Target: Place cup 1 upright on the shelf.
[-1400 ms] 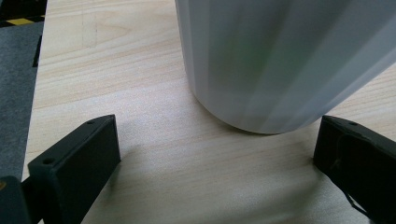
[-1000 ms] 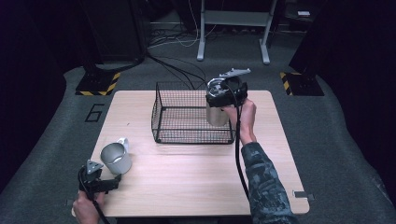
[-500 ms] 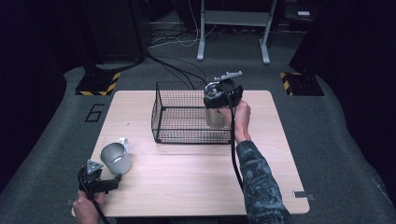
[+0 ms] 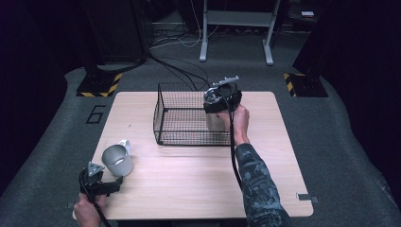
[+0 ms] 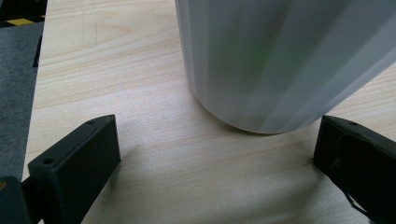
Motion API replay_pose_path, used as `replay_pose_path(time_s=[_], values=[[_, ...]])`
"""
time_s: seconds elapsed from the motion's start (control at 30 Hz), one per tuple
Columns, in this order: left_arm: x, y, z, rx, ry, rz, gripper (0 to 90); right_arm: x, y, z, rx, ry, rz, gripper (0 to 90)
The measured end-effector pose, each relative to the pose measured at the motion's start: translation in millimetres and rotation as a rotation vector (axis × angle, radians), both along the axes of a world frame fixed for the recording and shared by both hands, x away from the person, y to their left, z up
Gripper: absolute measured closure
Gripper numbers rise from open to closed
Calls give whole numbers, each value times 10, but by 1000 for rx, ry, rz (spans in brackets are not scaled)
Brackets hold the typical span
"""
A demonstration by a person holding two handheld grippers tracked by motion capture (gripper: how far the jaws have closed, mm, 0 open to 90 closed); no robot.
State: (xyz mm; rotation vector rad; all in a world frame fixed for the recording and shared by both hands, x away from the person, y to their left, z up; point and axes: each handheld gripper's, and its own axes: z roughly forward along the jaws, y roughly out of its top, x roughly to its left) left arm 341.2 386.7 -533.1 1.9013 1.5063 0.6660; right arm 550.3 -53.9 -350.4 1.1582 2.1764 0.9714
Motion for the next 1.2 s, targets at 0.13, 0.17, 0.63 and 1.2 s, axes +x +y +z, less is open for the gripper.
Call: replay_pose_path(time_s=[0.13, 0.17, 0.63, 1.2], values=[[-1, 0, 0, -1, 1, 1, 5, 33, 16, -72, 10, 21, -19, 31], [-1, -1, 0, 1, 0, 0, 5, 35, 16, -84, 6, 27, -23, 30], [-1, -2, 0, 1, -1, 1, 5, 91, 55, -284, 13, 57, -39, 30], [-1, -3, 0, 0, -1, 1, 5, 95, 56, -424, 42, 74, -35, 27]])
